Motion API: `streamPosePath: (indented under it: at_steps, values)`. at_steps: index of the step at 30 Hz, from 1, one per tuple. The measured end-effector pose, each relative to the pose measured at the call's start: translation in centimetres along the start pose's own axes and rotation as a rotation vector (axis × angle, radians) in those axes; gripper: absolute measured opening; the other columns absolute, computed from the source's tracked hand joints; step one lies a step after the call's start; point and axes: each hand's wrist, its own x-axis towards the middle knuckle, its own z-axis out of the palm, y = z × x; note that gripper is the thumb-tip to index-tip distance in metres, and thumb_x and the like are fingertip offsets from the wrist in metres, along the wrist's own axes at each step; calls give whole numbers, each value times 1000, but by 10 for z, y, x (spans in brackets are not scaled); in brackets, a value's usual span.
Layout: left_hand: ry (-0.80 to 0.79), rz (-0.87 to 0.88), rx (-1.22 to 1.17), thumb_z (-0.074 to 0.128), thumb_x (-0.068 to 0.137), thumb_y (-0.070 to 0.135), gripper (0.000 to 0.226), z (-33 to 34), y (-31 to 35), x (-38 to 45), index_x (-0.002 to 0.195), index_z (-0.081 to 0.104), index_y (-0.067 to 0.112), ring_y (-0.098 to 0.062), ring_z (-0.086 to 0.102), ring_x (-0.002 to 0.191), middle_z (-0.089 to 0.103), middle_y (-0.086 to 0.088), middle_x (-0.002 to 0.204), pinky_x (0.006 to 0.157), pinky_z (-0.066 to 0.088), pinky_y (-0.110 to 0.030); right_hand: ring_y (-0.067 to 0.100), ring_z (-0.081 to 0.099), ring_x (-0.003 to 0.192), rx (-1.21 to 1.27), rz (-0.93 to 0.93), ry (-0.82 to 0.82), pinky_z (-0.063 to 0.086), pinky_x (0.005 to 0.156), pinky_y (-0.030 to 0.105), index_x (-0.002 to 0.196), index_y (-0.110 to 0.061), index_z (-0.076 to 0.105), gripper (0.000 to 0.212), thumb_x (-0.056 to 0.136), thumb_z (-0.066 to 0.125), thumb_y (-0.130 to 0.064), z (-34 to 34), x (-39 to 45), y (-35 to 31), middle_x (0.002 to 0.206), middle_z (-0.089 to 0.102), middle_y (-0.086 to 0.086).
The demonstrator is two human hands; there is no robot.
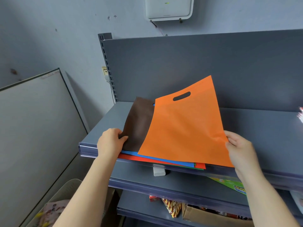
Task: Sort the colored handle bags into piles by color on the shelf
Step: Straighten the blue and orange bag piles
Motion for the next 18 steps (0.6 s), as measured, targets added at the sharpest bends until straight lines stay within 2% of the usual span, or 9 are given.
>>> streamPosePath:
  at_steps: [4, 6, 9, 12, 14, 16, 18]
  values:
    - [121, 97, 55, 59, 92, 26, 19, -6, -1, -4, 95, 74, 15, -29, 60, 80, 70, -9, 85, 62, 43, -30, 3, 59, 92, 28, -11, 10, 40, 69, 16, 99, -33, 68, 48, 93, 40, 5, 1, -5, -2, 97, 66, -16]
    - [182, 160, 87, 59, 92, 23, 19, -9, -3, -6, 97, 75, 15, -31, 61, 83, 71, -9, 85, 65, 43, -32, -1, 60, 91, 78, -14, -9, 42, 68, 18, 88, -39, 67, 49, 95, 42, 2, 1, -9, -5, 93, 66, -24]
    - [268, 105, -158, 59, 92, 16, 17, -16, -3, -13, 99, 74, 9, -28, 62, 81, 72, -10, 90, 68, 41, -29, 4, 62, 93, 147, -4, -37, 46, 70, 23, 85, -41, 68, 48, 97, 43, -2, 5, -13, -10, 92, 68, -21]
    - [354, 35, -405, 61, 90, 8, 16, -31, -5, -25, 101, 73, 4, -12, 58, 78, 73, -7, 94, 74, 42, -20, 14, 65, 98, 319, 72, -68, 50, 81, 32, 89, -34, 70, 44, 98, 44, -1, 11, -15, -17, 95, 72, -12]
    - [424, -46, -535, 62, 89, 8, 18, -43, -10, -38, 103, 73, 8, -2, 59, 77, 71, 2, 92, 73, 43, -10, 15, 67, 96, 393, 123, -103, 53, 84, 37, 94, -30, 70, 40, 98, 43, -1, 17, -17, -22, 95, 74, -8]
    - [519, -117, -658, 63, 89, 8, 18, -54, -19, -52, 103, 73, 10, 9, 59, 74, 67, 12, 88, 70, 43, -1, 15, 70, 92, 456, 154, -161, 57, 77, 34, 103, -26, 70, 37, 98, 43, 0, 26, -21, -29, 96, 74, -5]
    - [610, -167, -762, 64, 88, 7, 18, -64, -30, -68, 101, 74, 13, 12, 61, 73, 67, 17, 85, 70, 47, -3, 12, 71, 87, 507, 166, -240, 59, 67, 26, 105, -23, 69, 36, 98, 43, 0, 38, -25, -37, 97, 74, -4]
